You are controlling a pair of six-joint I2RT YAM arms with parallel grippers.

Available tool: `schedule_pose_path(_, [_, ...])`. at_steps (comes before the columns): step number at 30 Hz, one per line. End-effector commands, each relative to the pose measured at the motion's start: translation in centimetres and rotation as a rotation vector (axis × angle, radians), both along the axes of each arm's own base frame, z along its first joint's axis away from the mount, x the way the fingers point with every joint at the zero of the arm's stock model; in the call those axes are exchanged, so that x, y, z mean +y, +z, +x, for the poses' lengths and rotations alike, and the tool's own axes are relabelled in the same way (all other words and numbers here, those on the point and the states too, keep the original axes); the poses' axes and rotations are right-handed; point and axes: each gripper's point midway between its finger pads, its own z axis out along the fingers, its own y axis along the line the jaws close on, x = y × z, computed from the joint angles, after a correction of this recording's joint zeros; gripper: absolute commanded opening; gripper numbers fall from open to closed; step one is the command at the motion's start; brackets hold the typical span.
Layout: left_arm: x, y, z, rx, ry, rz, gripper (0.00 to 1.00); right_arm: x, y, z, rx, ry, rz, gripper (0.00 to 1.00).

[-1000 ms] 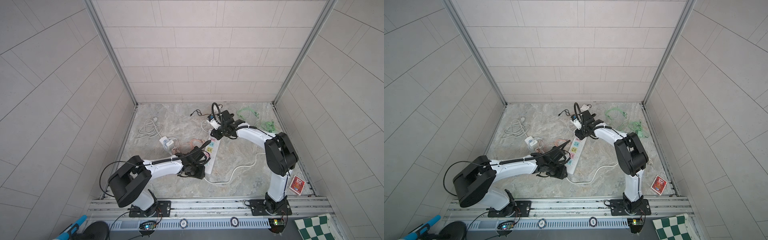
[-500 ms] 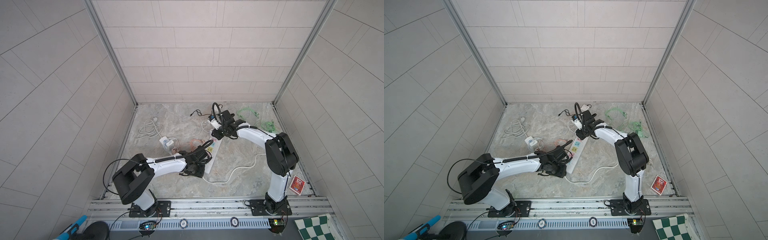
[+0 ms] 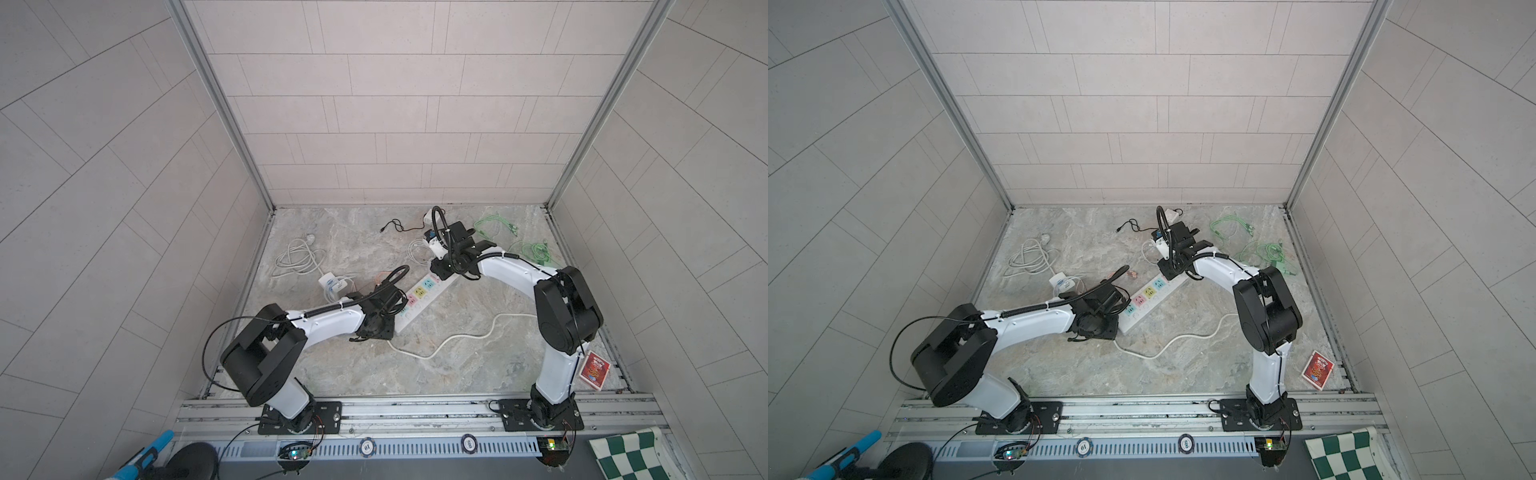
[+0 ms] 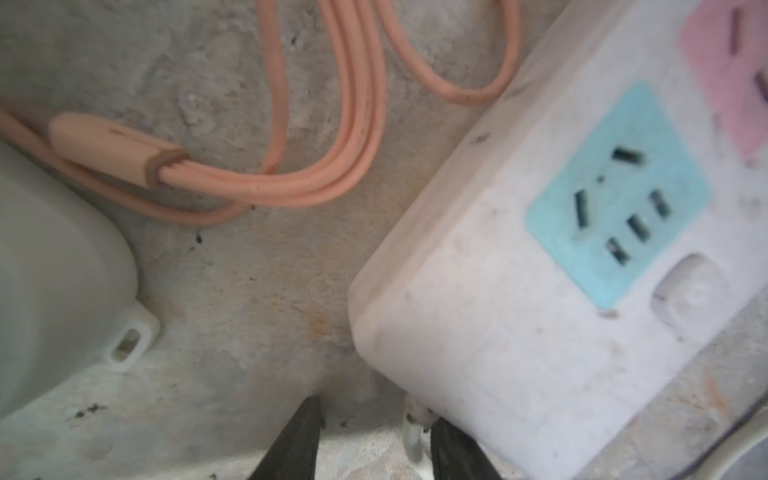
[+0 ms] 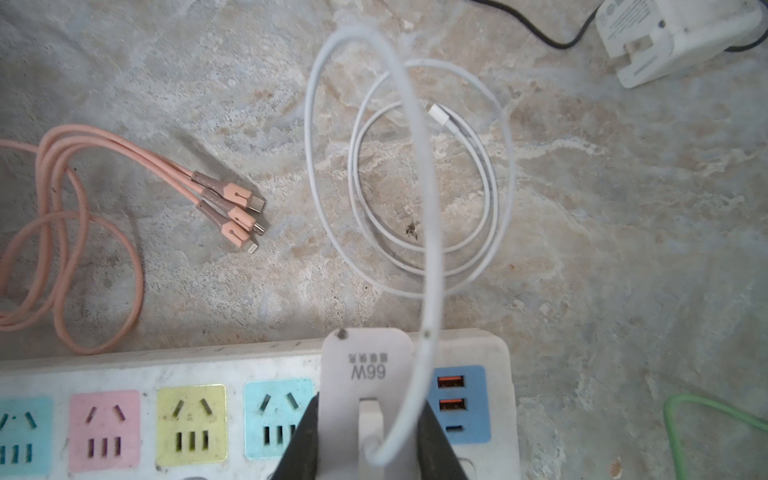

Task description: Insert the plug

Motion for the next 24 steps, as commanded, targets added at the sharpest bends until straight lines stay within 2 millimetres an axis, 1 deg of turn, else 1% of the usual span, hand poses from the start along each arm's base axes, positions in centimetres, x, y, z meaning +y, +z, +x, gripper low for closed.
schedule_pose_path(1, [4.6, -3.6, -3.5, 0.137, 0.009, 0.185, 0.46, -2.9, -4.2, -3.9, 0.186, -0.047, -0.104, 0.0])
schedule_pose_path(5, [4.2, -3.2, -3.2, 0.125, 0.005, 0.163, 0.45, -3.0, -4.6, -4.8, 0.224, -0.07, -0.104, 0.0])
schedule_pose_path(7, [3.9, -2.5, -2.9, 0.106, 0.005, 0.143, 0.45, -2.7, -5.0, -5.9, 0.23, -0.069, -0.124, 0.0])
schedule_pose_path(9, [3.5, -1.5, -2.6, 0.084, 0.002, 0.122, 0.46, -2.7, -5.3, -6.9, 0.24, -0.092, -0.157, 0.0])
schedule_pose_path(10, [3.3, -0.9, -2.4, 0.072, 0.0, 0.111, 0.46, -2.6, -5.3, -7.4, 0.243, -0.097, -0.161, 0.0])
schedule_pose_path(12, [3.2, 0.2, -2.2, 0.054, -0.003, 0.095, 0.46, -3.4, -5.7, -7.7, 0.246, -0.143, -0.178, 0.0])
schedule_pose_path(15, [3.1, 2.3, -1.8, 0.009, -0.005, 0.073, 0.46, -4.5, -6.6, -8.0, 0.244, -0.207, -0.21, 0.0])
schedule_pose_path(19, [2.8, 5.8, -1.3, -0.065, -0.008, 0.024, 0.47, -4.2, -7.3, -8.9, 0.249, -0.252, -0.173, 0.0])
schedule_pose_path(21, [2.8, 7.3, -1.0, -0.102, -0.007, 0.006, 0.48, -4.3, -7.5, -9.6, 0.223, -0.264, -0.192, 0.0])
schedule_pose_path(24, [2.6, 8.7, -0.8, -0.131, -0.009, -0.023, 0.48, -4.6, -7.4, -10.7, 0.195, -0.301, -0.196, 0.0])
